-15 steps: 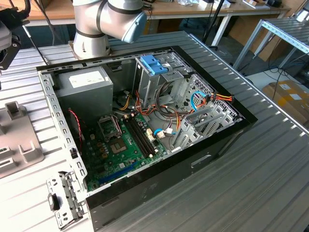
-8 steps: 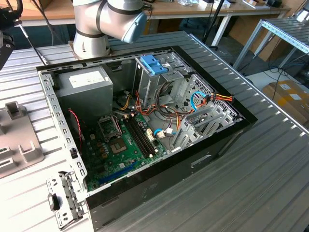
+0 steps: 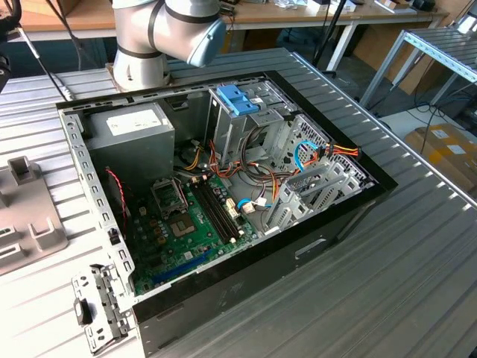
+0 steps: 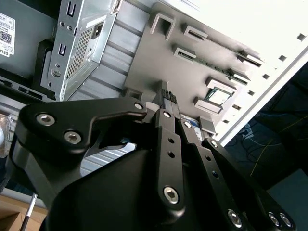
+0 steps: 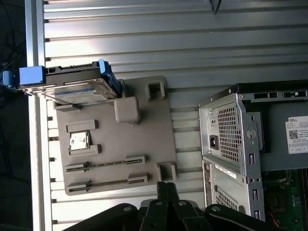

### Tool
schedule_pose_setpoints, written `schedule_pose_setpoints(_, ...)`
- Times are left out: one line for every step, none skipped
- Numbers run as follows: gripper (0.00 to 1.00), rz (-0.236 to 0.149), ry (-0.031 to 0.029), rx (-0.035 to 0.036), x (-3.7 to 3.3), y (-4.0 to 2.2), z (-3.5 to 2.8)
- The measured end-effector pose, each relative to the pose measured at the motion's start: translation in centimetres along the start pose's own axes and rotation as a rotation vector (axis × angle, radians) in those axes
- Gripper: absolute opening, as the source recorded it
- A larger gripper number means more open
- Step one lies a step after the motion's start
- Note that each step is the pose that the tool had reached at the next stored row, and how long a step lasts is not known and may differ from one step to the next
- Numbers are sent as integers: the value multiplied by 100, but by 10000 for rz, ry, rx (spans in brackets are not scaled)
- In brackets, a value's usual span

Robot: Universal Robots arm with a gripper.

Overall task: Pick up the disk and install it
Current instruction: 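Reach for the disk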

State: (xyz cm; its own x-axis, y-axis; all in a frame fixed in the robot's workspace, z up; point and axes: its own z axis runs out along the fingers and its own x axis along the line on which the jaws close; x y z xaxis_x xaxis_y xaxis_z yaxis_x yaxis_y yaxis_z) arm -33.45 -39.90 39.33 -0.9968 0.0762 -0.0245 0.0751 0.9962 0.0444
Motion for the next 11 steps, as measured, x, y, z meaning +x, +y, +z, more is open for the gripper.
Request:
schedule_pose_setpoints(11,1,1,0,12,-1,-1)
schedule_pose_setpoints(11,0,0,0,19,-1,-1)
schedule_pose_setpoints(11,1,0,0,27,-2,-1)
schedule_pose_setpoints(11,1,0,0,35,-2,-1)
schedule_pose_setpoints(11,0,1,0,53,-4,-2)
schedule_pose_setpoints(11,1,0,0,65,-5,-2)
schedule_pose_setpoints(11,1,1,1,73,-5,-2)
schedule_pose_setpoints(11,1,1,0,85,-6,-3)
schedule_pose_setpoints(11,1,1,1,94,-7,-3)
schedule_pose_setpoints(11,1,0,0,104,-8,-3)
schedule_pose_setpoints(11,1,0,0,114,-9,-3)
